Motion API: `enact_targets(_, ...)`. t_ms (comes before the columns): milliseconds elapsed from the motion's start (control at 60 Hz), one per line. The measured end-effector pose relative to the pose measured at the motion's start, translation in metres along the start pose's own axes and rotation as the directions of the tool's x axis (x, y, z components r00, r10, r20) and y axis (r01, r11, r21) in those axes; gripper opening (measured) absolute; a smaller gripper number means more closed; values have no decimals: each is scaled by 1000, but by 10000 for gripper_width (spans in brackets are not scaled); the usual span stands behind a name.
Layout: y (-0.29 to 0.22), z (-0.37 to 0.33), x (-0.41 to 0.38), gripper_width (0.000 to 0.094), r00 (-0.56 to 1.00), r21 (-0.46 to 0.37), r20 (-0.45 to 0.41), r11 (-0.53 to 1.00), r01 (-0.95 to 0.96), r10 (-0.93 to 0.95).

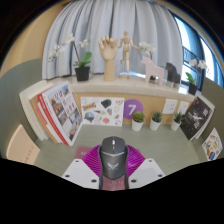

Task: Arrange mouse

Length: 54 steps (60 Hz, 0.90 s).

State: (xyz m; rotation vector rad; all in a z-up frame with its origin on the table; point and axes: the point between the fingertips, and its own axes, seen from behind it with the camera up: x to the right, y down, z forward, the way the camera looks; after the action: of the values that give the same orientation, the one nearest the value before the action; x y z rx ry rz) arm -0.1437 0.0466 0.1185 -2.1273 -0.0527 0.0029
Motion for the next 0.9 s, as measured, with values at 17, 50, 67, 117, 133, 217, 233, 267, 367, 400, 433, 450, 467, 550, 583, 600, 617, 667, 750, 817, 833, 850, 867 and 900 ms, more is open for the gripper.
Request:
enact_targets(17, 10, 6, 1, 285, 1000, -19, 1, 1000, 1, -1)
enact_targets(50, 28, 15, 0, 286, 1000, -50, 4, 999, 3, -3)
enact_targets(67, 36, 20, 0, 286, 1000, -63, 8, 998, 4, -3)
enact_targets(117, 57, 31, -4, 286, 1000, -97, 17, 995, -4, 5)
enact_targets(133, 64, 34, -5, 286, 1000, -106, 22, 994, -5, 7)
enact_targets(217, 89, 48, -13, 287, 999, -145, 39, 989, -14, 20)
enact_targets(233, 92, 49, -15, 286, 999, -152, 42, 988, -15, 21)
enact_targets(267, 100, 53, -19, 301, 999, -161, 48, 987, -17, 25)
enact_targets(367, 110, 60, -21, 308, 999, -165, 42, 986, 0, 7)
enact_targets(400, 112, 60, -21, 329, 999, -167, 41, 986, 0, 7)
enact_targets(433, 112, 61, -21, 349, 999, -167, 38, 986, -1, 7)
enact_targets(450, 112, 61, -21, 364, 999, -167, 38, 986, 1, 5)
enact_targets(467, 112, 61, -21, 374, 999, -164, 38, 986, 3, 3)
enact_targets(550, 112, 61, -19, 448, 999, -156, 29, 987, -22, 27)
enact_targets(583, 112, 61, -19, 477, 999, -154, 26, 987, -34, 39)
enact_targets(600, 112, 61, -20, 490, 999, -155, 28, 987, -38, 43)
enact_targets(617, 112, 60, -21, 509, 998, -156, 32, 987, -40, 45)
enact_targets(667, 114, 57, -22, 617, 998, -176, 35, 984, -36, 43)
enact_targets(750, 108, 45, -20, 813, 1000, -204, 22, 979, -17, 21)
enact_targets(817, 87, 24, -20, 845, 1000, -199, 14, 980, -10, 13)
enact_targets(833, 79, 18, -20, 844, 1000, -194, 8, 981, -10, 12)
enact_targets(850, 71, 11, -20, 848, 1000, -188, 3, 982, -12, 13)
enact_targets(867, 63, 4, -20, 848, 1000, -180, -2, 984, -16, 16)
enact_targets(900, 44, -11, -21, 847, 1000, -164, -7, 986, -27, 26)
